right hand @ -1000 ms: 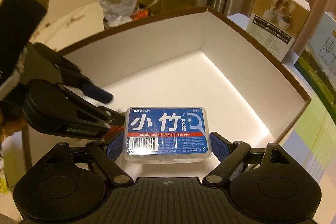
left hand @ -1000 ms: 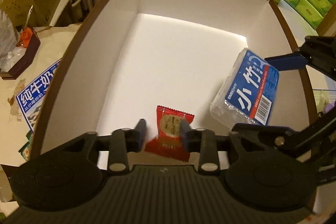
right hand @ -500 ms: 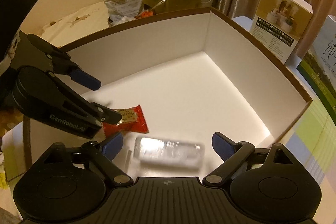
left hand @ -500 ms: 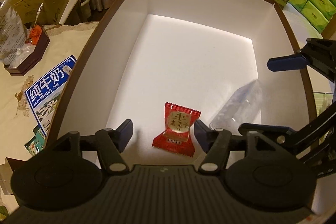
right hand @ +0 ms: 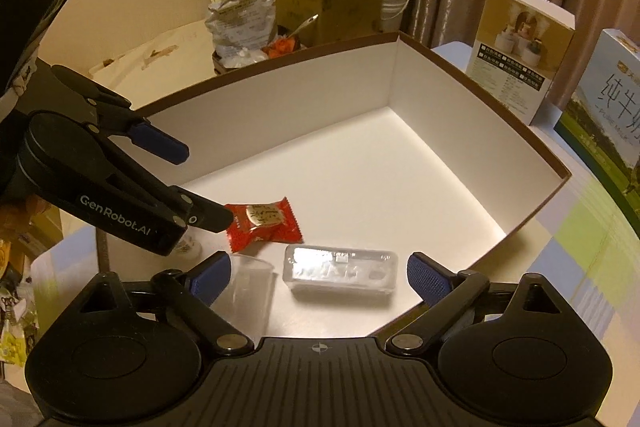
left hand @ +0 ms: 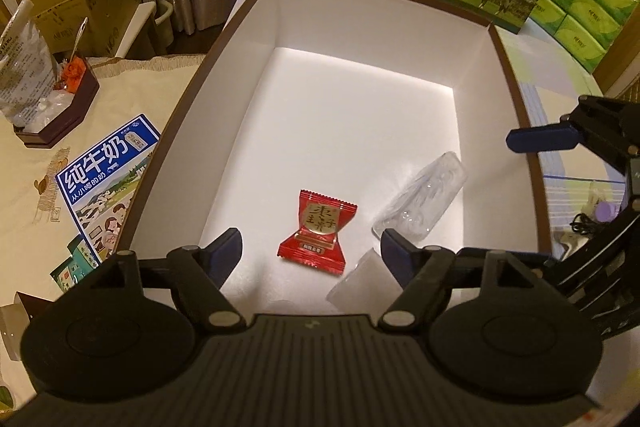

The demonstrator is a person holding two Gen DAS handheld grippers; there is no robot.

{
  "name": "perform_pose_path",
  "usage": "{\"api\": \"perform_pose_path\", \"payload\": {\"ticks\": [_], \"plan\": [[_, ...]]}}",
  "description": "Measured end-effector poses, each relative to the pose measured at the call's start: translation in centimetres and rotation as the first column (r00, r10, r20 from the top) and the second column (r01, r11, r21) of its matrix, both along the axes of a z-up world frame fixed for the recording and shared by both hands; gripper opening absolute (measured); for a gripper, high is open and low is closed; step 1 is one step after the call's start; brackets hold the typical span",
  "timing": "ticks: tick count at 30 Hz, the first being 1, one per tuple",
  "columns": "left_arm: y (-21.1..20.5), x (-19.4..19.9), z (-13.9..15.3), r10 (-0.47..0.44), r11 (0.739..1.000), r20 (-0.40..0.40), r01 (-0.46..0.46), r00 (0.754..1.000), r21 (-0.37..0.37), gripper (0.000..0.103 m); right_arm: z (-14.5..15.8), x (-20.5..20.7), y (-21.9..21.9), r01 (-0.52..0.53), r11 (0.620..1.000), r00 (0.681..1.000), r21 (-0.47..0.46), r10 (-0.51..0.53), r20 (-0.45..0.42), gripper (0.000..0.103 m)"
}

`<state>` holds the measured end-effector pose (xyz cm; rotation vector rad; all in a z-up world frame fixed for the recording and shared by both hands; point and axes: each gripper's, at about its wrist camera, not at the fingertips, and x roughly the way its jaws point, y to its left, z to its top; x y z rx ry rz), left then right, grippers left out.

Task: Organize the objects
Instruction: 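Carry candy packet and floss box into the box and release both, then withdraw both tools from the box toward the remaining table items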

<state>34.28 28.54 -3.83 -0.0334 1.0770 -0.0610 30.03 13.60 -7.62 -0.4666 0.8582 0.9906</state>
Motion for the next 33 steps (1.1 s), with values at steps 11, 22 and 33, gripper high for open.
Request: {"api": "perform_pose_path", "payload": {"ticks": [11,22,33], "plan": [[-0.8,-2.5,1.8,0.004,1.0,0.03,-0.004,1.0,0.0,0.074,1.9,-2.3,-1.7,0.045,0.997,0.999,0.065,-0.045,0.0,0.093],[-1.8,-5.3,4.0,0.015,1.0,0.085,-0.016,0.996,0.01,0.075,2.8,-4.3,-3.7,0.084,0.99,0.996,0.109,-0.084,-0.013,0.093],[-4.8,-9.3,5.2,0.006,1.0,0.111,-0.004,0.994,-0.013,0.077,4.3,-7.5,-8.4,0.136,0.976,0.991,0.169,-0.132,-0.034,0.093]]}}
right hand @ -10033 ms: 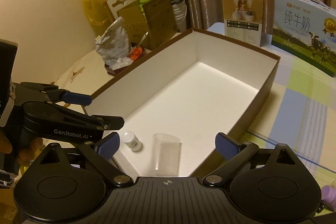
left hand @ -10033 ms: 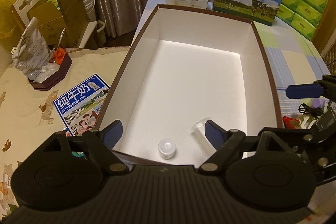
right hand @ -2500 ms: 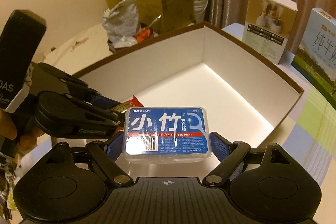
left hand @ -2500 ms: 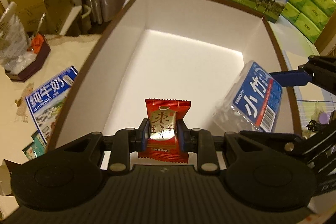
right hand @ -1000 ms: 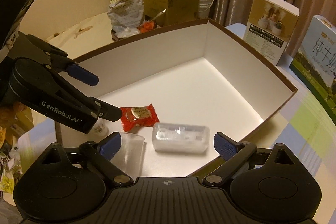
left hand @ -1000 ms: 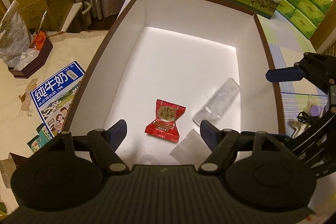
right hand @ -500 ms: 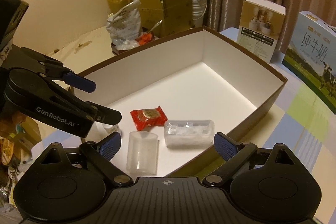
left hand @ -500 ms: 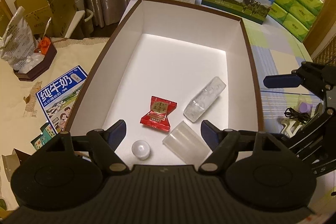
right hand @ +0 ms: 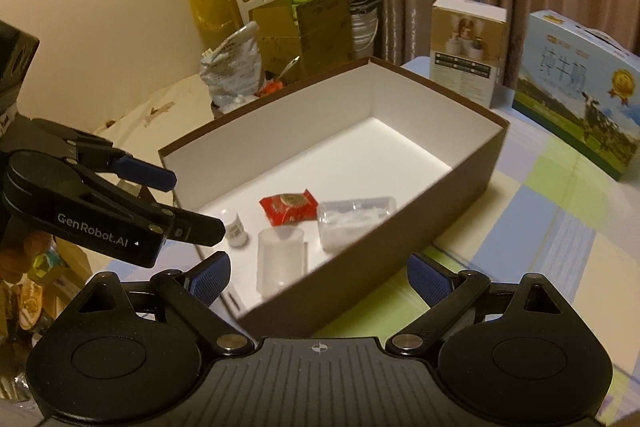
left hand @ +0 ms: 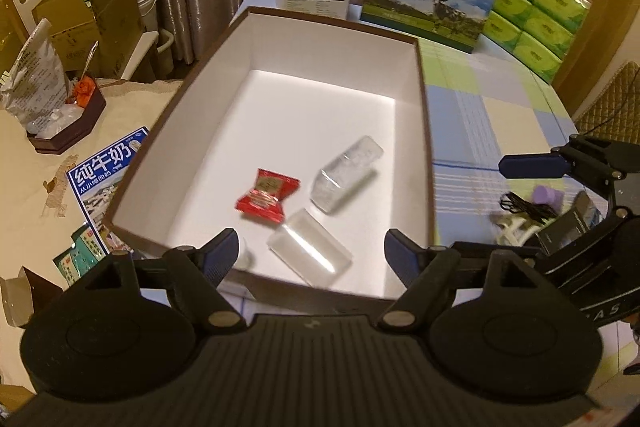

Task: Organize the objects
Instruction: 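Withdraw both tools from the box toward the remaining table items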

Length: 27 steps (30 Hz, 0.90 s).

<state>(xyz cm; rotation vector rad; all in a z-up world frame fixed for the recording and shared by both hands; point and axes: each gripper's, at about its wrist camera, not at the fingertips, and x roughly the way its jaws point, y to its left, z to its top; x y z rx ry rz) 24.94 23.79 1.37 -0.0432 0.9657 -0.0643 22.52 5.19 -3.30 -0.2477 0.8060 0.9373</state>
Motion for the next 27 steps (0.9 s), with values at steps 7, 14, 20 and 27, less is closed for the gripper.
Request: {"api": "perform_pose_path", "payload": {"ticks": [7,14,20,27], "plan": [[-2.4,-2.4,0.2,-0.007,1.0,-0.005,0.007,1.0,-0.006,0.077,0.7,-1.7,-4.0,0.046,0.998,0.999,0.037,-0.046,-0.022,0.093],[-6.4,-3.9,0.6,-0.064,0.998,0.004,0.064,0.998,-0.02,0.077,0.8,-3.4,-9.0,0.122,0.991,0.991,0.048,-0.12,-0.057,0.093],[-10.2,-4.6,0.1,-0.122,0.992,-0.011,0.122,0.992,-0.034,0.077,0.4,-4.4,-13.9,0.217,0.976,0.974,0.033,-0.213,-0.078,0.093],[-14.2,-4.6,-0.8,-0.197,0.979,-0.019,0.195,0.98,-0.052,0.077,-0.3,-4.9,-19.6,0.355,0.935,0.929,0.016,-0.351,-0.114,0.093]]}}
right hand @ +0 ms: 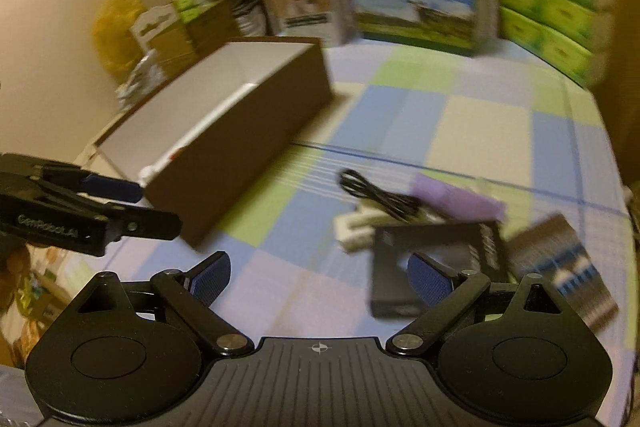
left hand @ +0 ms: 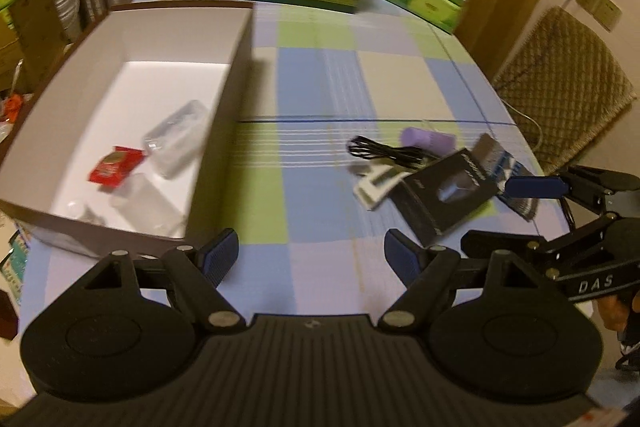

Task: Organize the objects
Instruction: 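Withdraw both tools from the box toward the remaining table items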

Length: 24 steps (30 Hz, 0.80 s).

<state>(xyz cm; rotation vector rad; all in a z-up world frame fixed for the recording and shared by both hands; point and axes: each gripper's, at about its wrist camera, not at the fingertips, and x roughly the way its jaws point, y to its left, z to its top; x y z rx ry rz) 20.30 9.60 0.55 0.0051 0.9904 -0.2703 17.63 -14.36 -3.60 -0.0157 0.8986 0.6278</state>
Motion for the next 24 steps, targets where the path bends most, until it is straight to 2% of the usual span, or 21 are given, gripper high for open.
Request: {"api": "perform_pose_path", "payload": {"ticks": [9,13,19,22,24], "plan": [[-3.9,0.6,-1.5,-0.085,0.996,-0.003,0.085,0.996,-0.009,0.076,-0.4,-0.2,-5.2,0.166,0.986,0.986,-0.012,-0.166,-0.025,0.093],[-5.4,1.5,-2.2,-0.132,0.991,0.008,0.132,0.991,0.004,0.074,-1.0,0.2,-7.0,0.251,0.968,0.966,-0.024,-0.252,-0.052,0.093],[-7.5,3.5,-3.5,-0.228,0.973,0.004,0.228,0.974,0.045,0.068,-2.1,1.0,-9.4,0.383,0.923,0.918,-0.035,-0.384,-0.098,0.093],[-8.2,4.7,-4.2,-0.27,0.96,-0.004,0.27,0.963,0.073,0.065,-2.6,1.5,-10.0,0.421,0.907,0.899,-0.021,-0.42,-0.121,0.093],[-8.4,5.4,-4.6,-0.284,0.955,-0.011,0.284,0.959,0.085,0.065,-3.0,1.9,-9.7,0.422,0.906,0.898,-0.026,-0.422,-0.125,0.092]]}}
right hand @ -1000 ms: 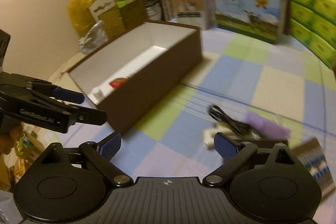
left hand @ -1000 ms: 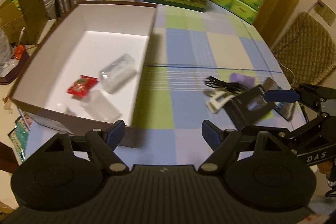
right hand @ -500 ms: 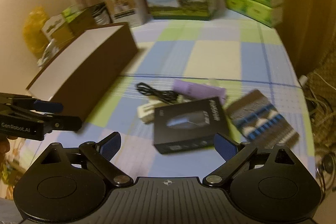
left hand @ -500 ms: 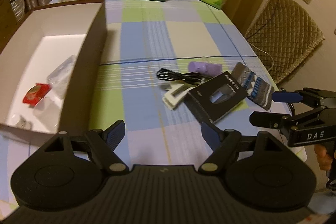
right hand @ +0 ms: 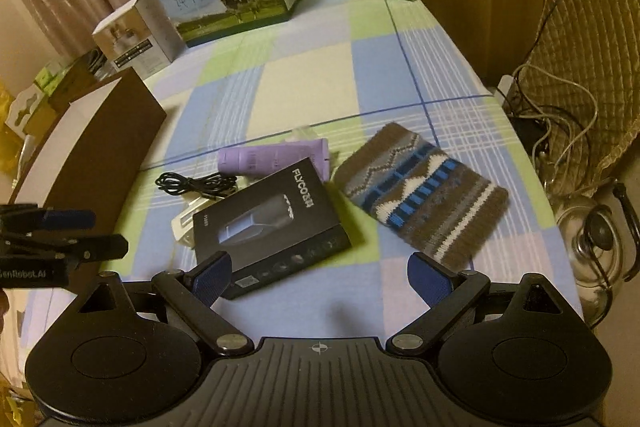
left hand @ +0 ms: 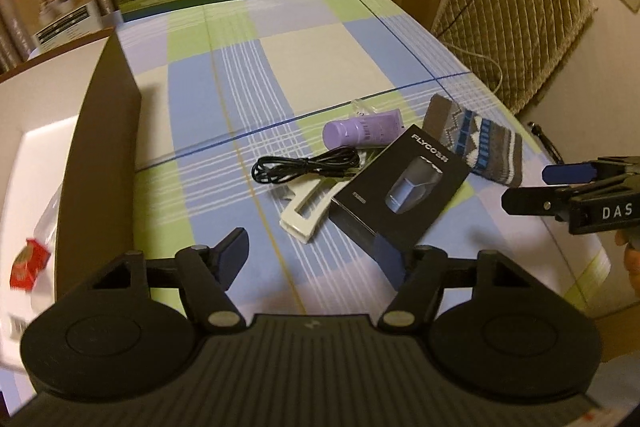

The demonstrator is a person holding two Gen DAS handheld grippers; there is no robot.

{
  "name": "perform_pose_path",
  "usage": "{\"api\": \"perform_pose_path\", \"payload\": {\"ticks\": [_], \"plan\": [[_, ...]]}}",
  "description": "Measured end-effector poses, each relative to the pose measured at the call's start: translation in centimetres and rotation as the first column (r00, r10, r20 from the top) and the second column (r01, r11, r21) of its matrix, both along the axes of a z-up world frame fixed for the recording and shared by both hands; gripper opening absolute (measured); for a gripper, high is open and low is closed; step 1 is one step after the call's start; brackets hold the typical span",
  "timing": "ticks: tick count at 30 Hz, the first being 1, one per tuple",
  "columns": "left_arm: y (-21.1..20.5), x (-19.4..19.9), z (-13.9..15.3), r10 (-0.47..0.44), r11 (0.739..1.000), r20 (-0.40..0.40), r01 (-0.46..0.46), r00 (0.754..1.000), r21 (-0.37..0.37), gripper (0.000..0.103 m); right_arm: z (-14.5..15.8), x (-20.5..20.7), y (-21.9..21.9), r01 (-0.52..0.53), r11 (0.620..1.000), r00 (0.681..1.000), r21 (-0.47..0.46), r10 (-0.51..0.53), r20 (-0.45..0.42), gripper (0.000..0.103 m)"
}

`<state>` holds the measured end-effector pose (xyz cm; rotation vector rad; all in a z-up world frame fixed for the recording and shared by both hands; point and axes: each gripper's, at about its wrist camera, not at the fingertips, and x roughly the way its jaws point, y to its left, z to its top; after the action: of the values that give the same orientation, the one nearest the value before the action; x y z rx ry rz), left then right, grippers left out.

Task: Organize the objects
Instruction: 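Withdraw both tools from the box toward the remaining table items, then grasp the black cable with left tool while right tool grasps the FLYCO shaver box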

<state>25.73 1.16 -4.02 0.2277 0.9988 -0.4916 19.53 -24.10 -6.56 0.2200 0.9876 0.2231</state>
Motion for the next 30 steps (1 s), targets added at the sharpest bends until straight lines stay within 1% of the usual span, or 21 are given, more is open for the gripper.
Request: {"api": "perform_pose_path", "payload": {"ticks": [2,3,4,5,6,7,10,16,20,24,26,30], "plan": [[-0.2,0.8,-0.3,-0.005,1.0,-0.002,0.005,1.0,0.016,0.065,-0.2,0.3,0.5,-0.002,1.0,1.0,-0.009,0.002,0.007,0.089],[-0.2,1.1,-0.3,-0.004,1.0,-0.003,0.004,1.0,0.021,0.065,-0.4,0.6,0.9,-0.012,1.0,1.0,-0.012,0.012,0.011,0.074],[-0.2,1.5,-0.5,-0.001,1.0,-0.006,0.001,1.0,0.022,0.063,-0.6,0.9,1.4,-0.025,1.0,1.0,-0.012,0.026,0.011,0.058],[-0.1,1.8,-0.7,0.003,1.0,-0.014,-0.003,1.0,0.023,0.063,-0.8,1.2,1.8,-0.039,0.999,0.999,-0.008,0.039,0.012,0.051],[0.0,2.1,-1.0,0.009,1.0,-0.022,-0.008,1.0,0.025,0.061,-1.1,1.6,2.3,-0.049,0.999,0.999,-0.005,0.049,0.011,0.038],[0.1,2.6,-1.3,0.017,0.999,-0.031,-0.016,0.999,0.031,0.06,-1.3,2.0,2.8,-0.061,0.998,0.998,-0.006,0.061,0.01,0.028],[0.4,3.5,-2.0,0.034,0.999,-0.047,-0.032,0.998,0.043,0.058,-1.8,3.2,4.2,-0.088,0.996,0.996,-0.012,0.088,0.018,0.017],[0.8,5.4,-3.0,0.065,0.997,-0.069,-0.062,0.996,0.037,0.058,-3.0,6.1,6.4,-0.103,0.995,0.994,-0.017,0.103,0.029,0.002],[1.3,6.4,-3.5,0.083,0.996,-0.08,-0.08,0.993,0.035,0.058,-3.6,7.8,7.2,-0.098,0.995,0.994,-0.019,0.098,0.049,0.0],[1.7,7.0,-3.8,0.08,0.996,-0.087,-0.077,0.993,0.038,0.058,-4.2,9.0,7.8,-0.099,0.995,0.993,-0.023,0.1,0.057,0.0],[1.8,7.2,-4.0,0.074,0.997,-0.092,-0.07,0.993,0.04,0.058,-4.3,9.4,8.2,-0.124,0.992,0.991,-0.022,0.125,0.055,0.0],[1.9,7.2,-4.0,0.06,0.998,-0.095,-0.057,0.994,0.034,0.058,-4.1,9.2,8.7,-0.186,0.983,0.982,-0.002,0.186,0.019,0.0]]}}
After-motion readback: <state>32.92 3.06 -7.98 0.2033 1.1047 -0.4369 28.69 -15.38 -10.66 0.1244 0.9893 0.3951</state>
